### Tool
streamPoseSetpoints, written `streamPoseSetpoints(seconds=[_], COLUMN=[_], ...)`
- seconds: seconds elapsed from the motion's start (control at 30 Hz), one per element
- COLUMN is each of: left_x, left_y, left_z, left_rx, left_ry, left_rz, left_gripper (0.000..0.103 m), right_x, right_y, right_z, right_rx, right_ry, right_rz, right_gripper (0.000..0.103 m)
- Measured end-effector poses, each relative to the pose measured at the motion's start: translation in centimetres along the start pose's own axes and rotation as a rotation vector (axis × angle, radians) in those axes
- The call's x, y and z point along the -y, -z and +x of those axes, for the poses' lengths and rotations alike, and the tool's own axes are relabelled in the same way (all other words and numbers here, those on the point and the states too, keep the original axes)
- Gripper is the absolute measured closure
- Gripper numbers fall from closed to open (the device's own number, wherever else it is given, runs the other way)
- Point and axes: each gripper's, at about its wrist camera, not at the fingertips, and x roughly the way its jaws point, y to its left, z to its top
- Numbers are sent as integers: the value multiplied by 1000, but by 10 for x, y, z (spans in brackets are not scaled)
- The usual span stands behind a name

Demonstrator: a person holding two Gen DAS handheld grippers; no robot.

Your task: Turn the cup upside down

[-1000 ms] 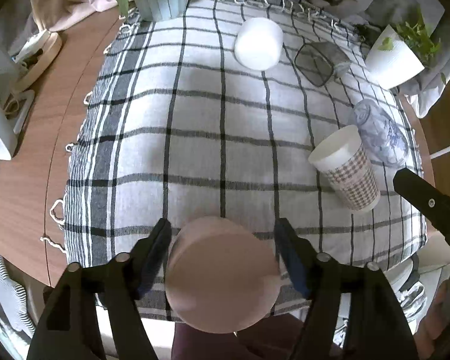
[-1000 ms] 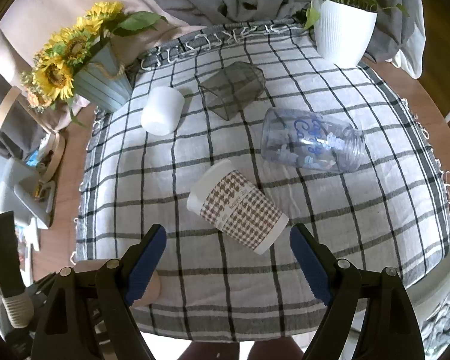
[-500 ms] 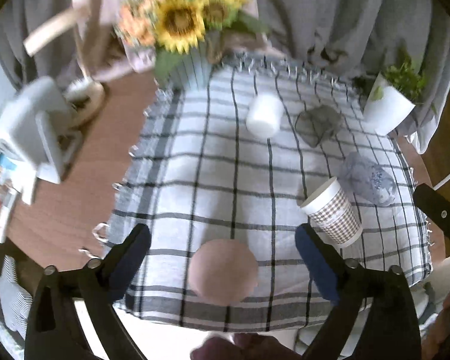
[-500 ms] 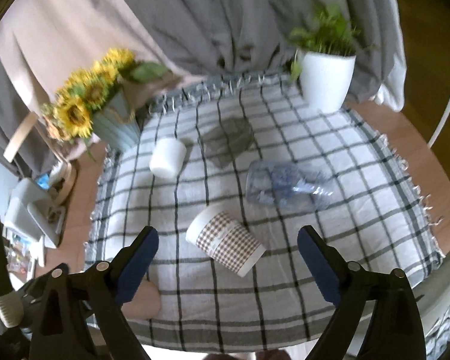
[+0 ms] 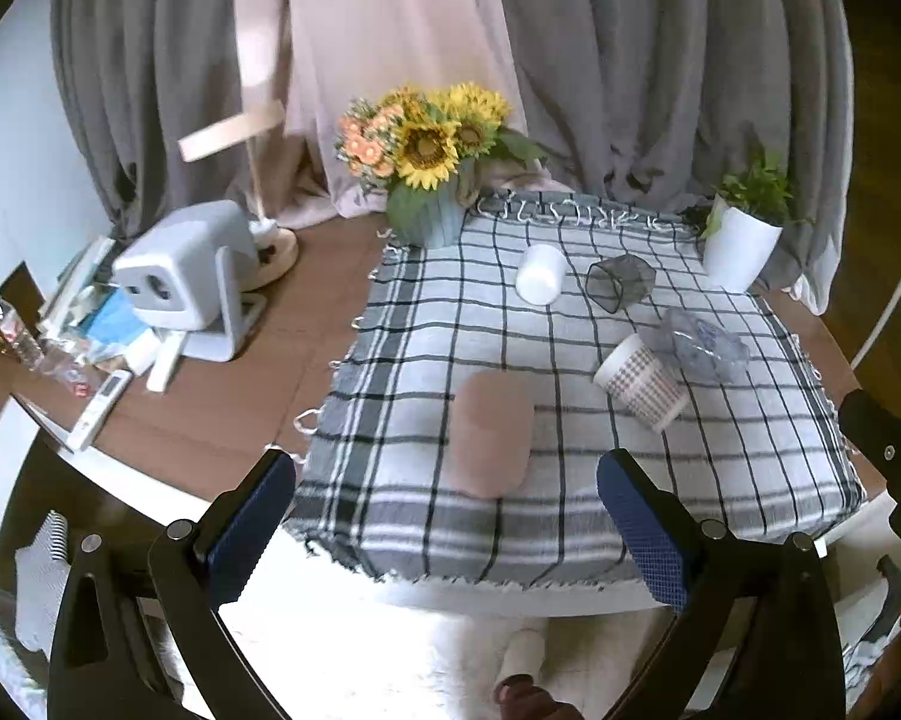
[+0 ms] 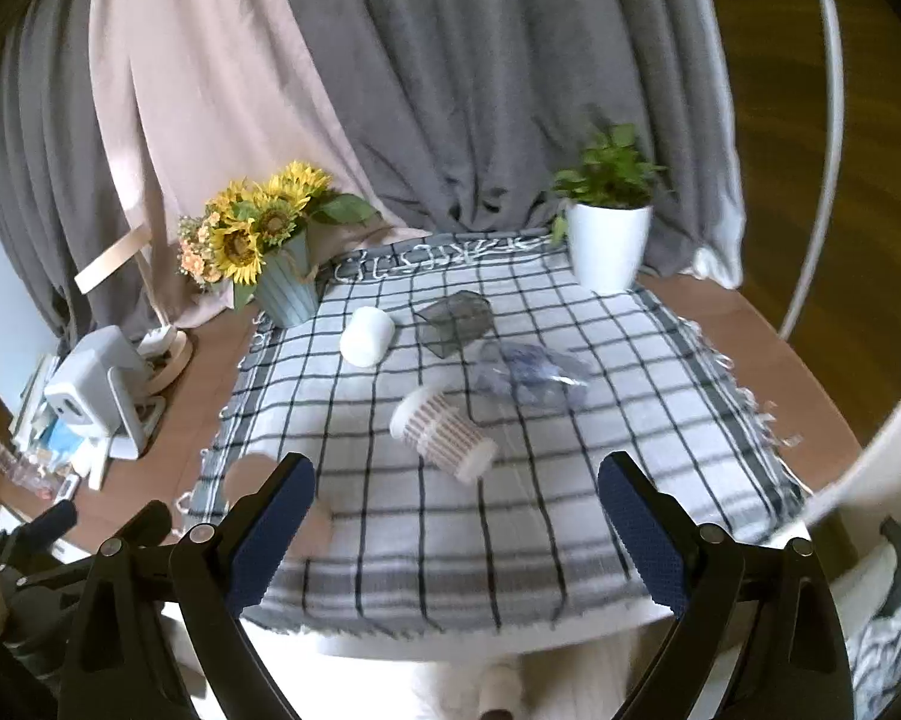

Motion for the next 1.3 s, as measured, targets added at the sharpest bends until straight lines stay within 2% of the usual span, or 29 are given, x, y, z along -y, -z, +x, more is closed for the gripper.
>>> streamPoseSetpoints(seconds=[0.17, 0.37, 0.47, 0.83, 1.3], left_x=[-5, -3, 0, 15, 24], left_y=[22, 43, 49, 56, 55], left_z=[-42, -86, -98, -122, -129], left_rx=[31, 122, 141, 169, 174], left_ry=[32, 2, -3, 0, 2], left_rz=[4, 19, 21, -2, 4], left_gripper=[0, 0, 0, 0, 0], right_x=[2, 2, 4, 21, 31], right_y=[25, 45, 53, 62, 63], right_z=[-50, -95, -107, -125, -133], right_rx=[18, 75, 83, 95, 106], right_ry=[23, 25, 20, 3, 8], right_rz=[-5, -29, -42, -53, -44], right_gripper=[7, 6, 6, 6, 6])
